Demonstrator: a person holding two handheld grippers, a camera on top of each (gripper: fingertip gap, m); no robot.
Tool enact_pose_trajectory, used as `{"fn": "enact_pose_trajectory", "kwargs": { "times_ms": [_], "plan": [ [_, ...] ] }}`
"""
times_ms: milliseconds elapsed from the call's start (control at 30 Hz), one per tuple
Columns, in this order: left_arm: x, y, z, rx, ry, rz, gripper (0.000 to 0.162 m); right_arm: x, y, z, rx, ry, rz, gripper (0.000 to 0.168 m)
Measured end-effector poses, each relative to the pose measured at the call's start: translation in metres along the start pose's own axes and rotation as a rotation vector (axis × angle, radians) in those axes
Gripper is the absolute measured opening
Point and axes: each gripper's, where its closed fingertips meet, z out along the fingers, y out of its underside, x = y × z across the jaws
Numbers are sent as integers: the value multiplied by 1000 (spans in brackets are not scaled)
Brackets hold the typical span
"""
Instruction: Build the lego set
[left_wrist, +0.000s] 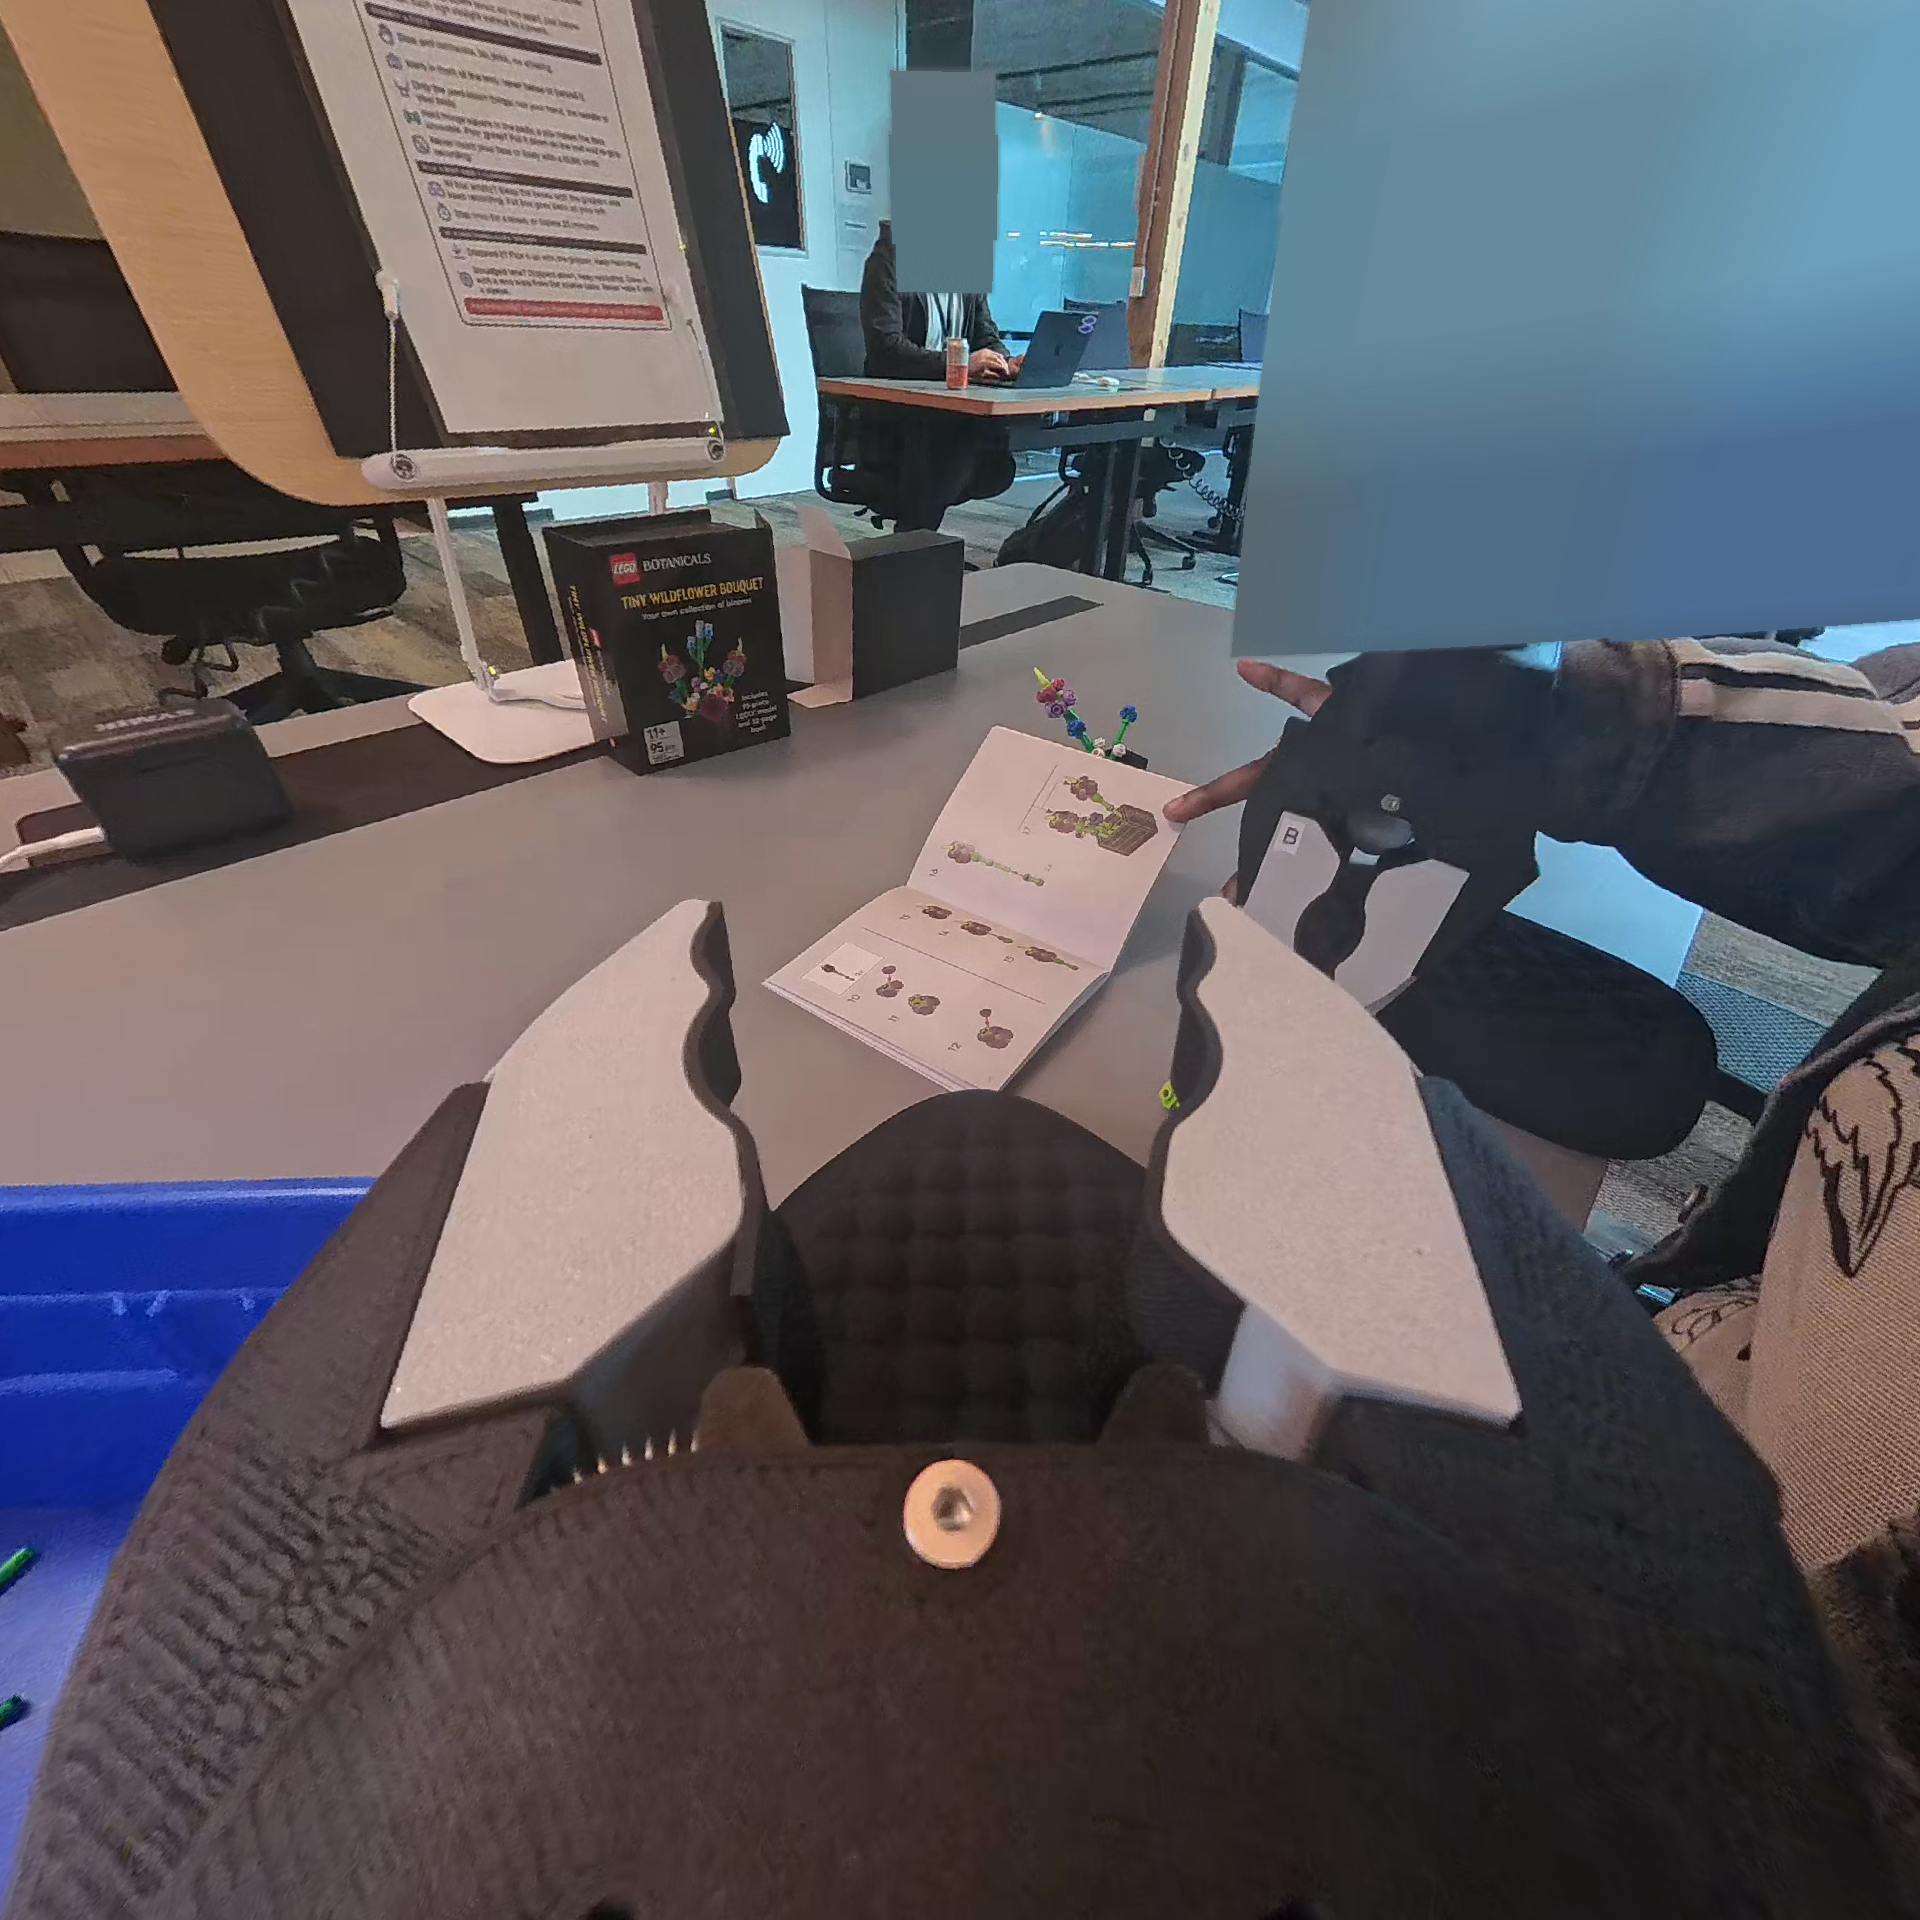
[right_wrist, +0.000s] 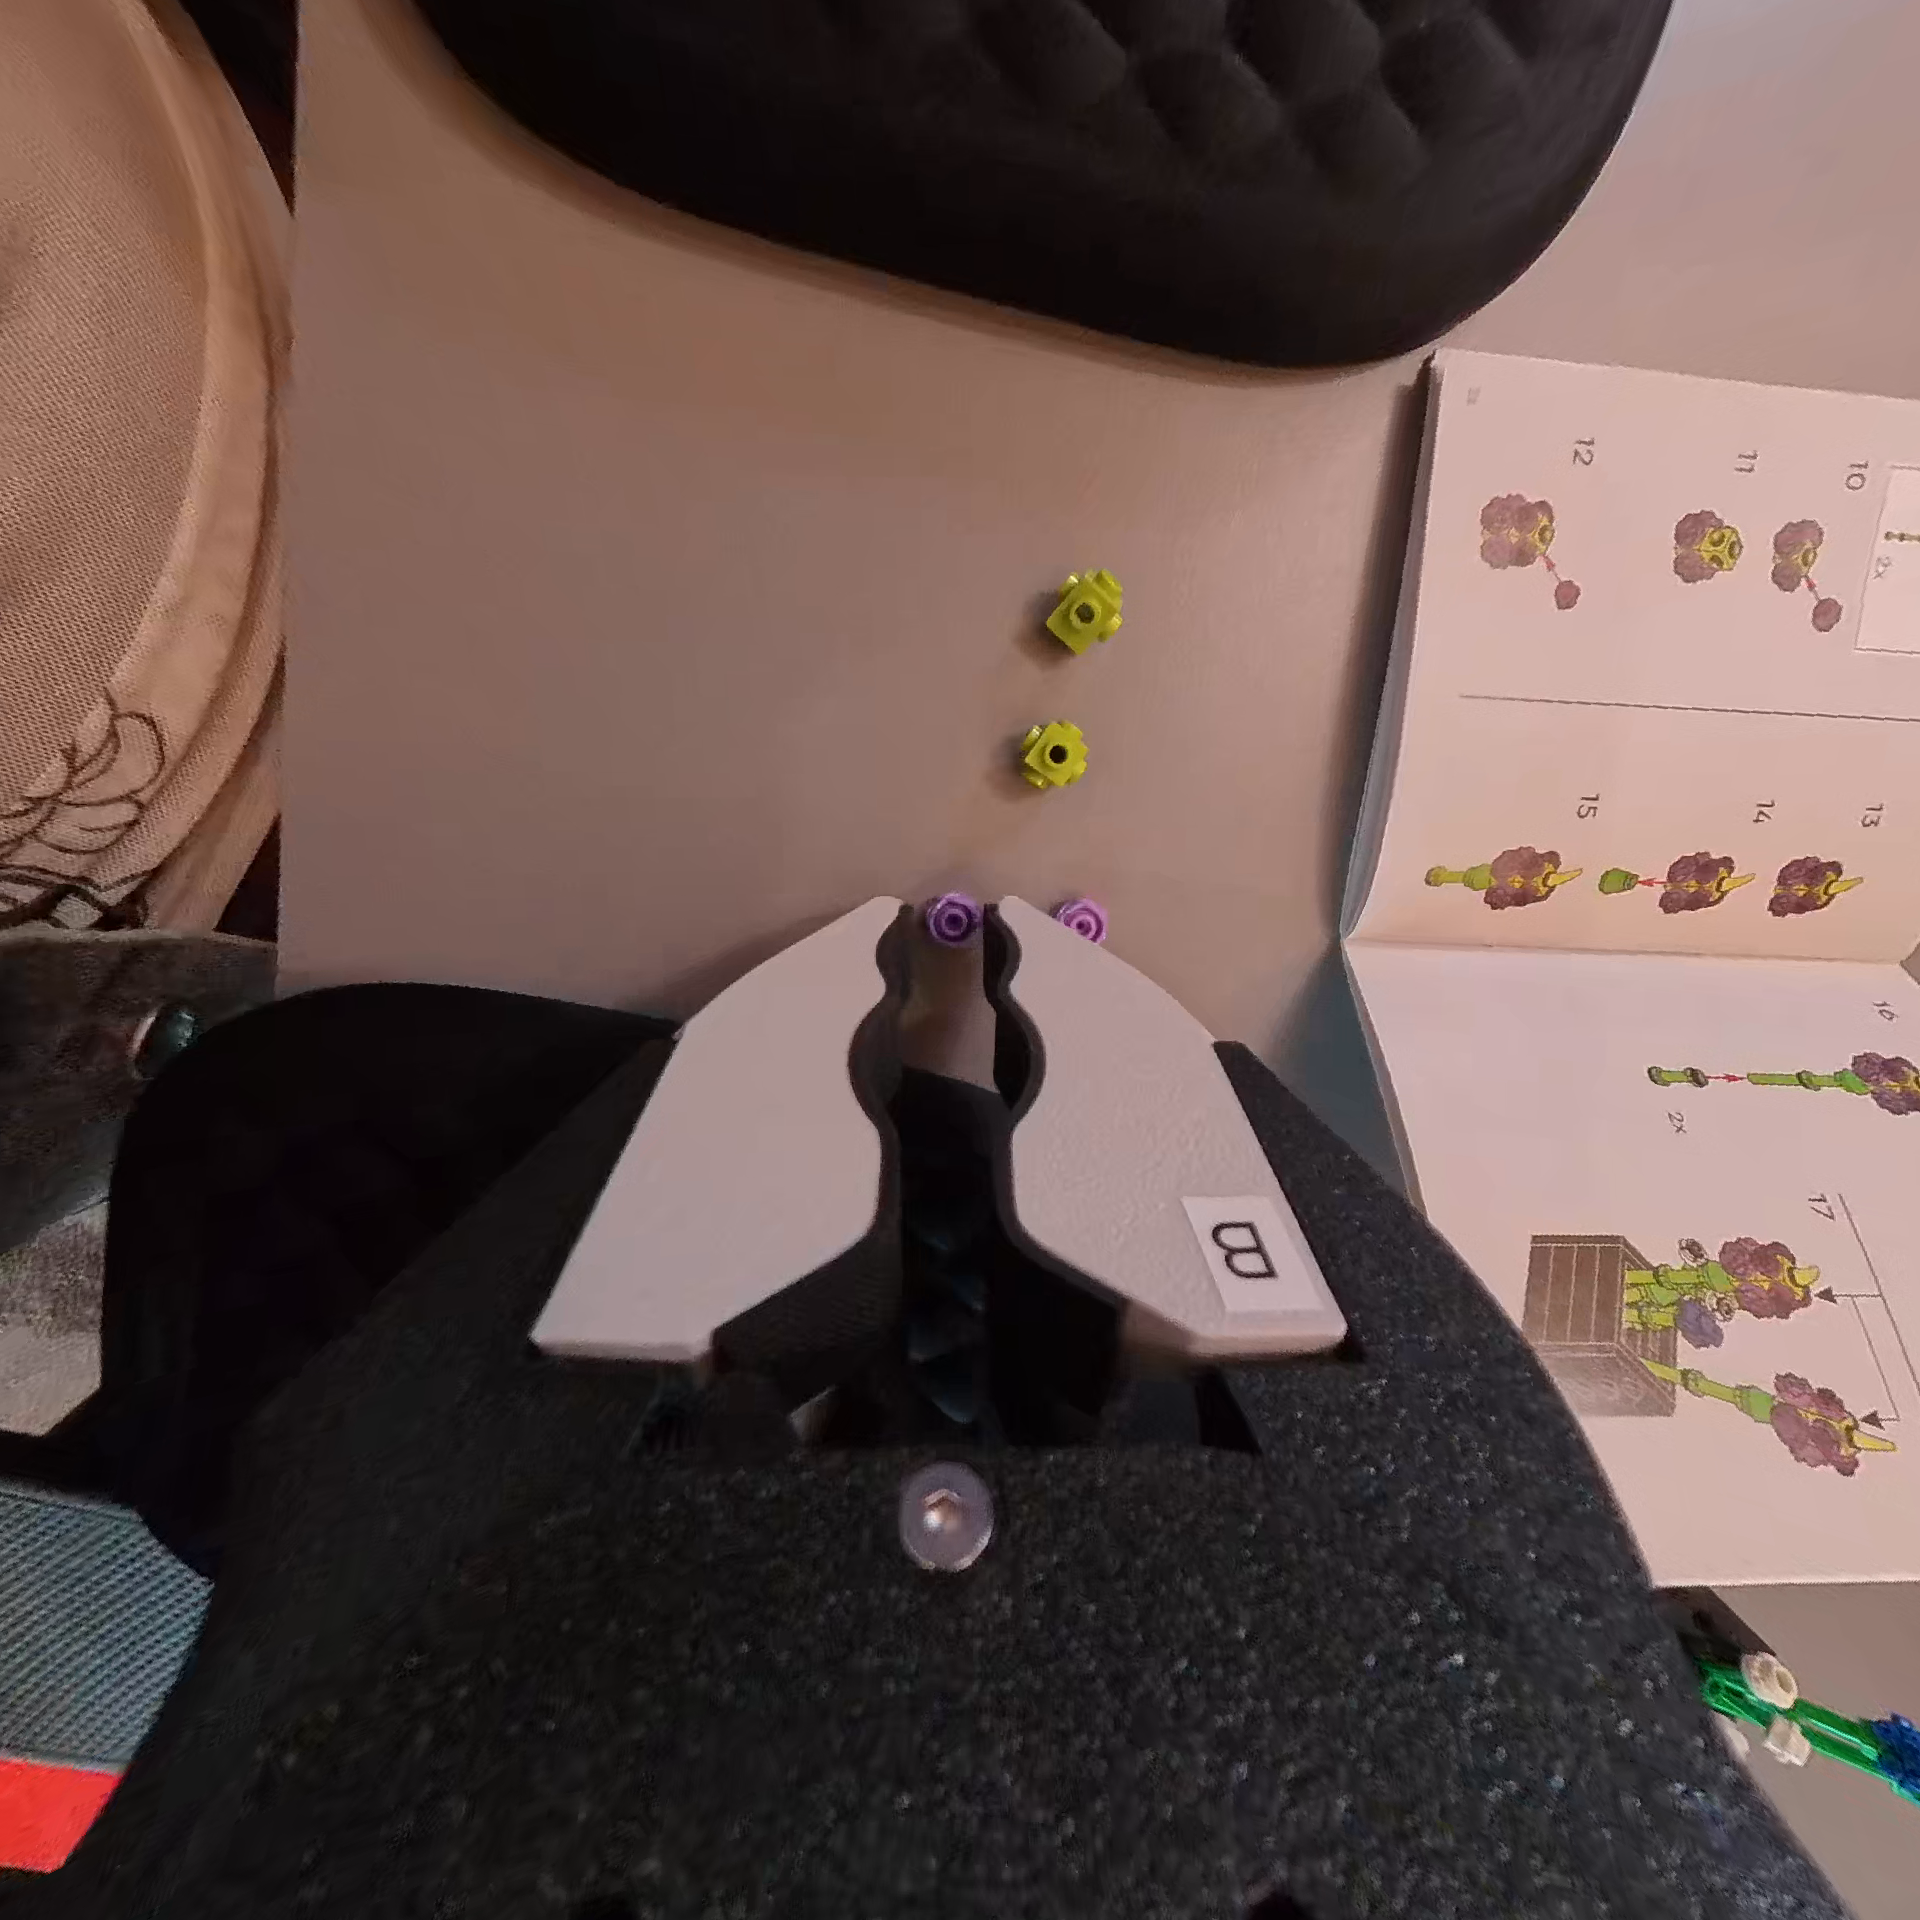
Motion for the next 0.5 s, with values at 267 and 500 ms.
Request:
{"fn": "enact_pose_trajectory", "kwargs": {
  "times_ms": [267,500],
  "plan": [
    [-33,-28,-57,-82,-144,102,76,29,-48,-51,461,267,106,63],
    [-111,4,-126,-446,-296,270,0,56,-67,-129,1089,735,259,61]
  ]
}}
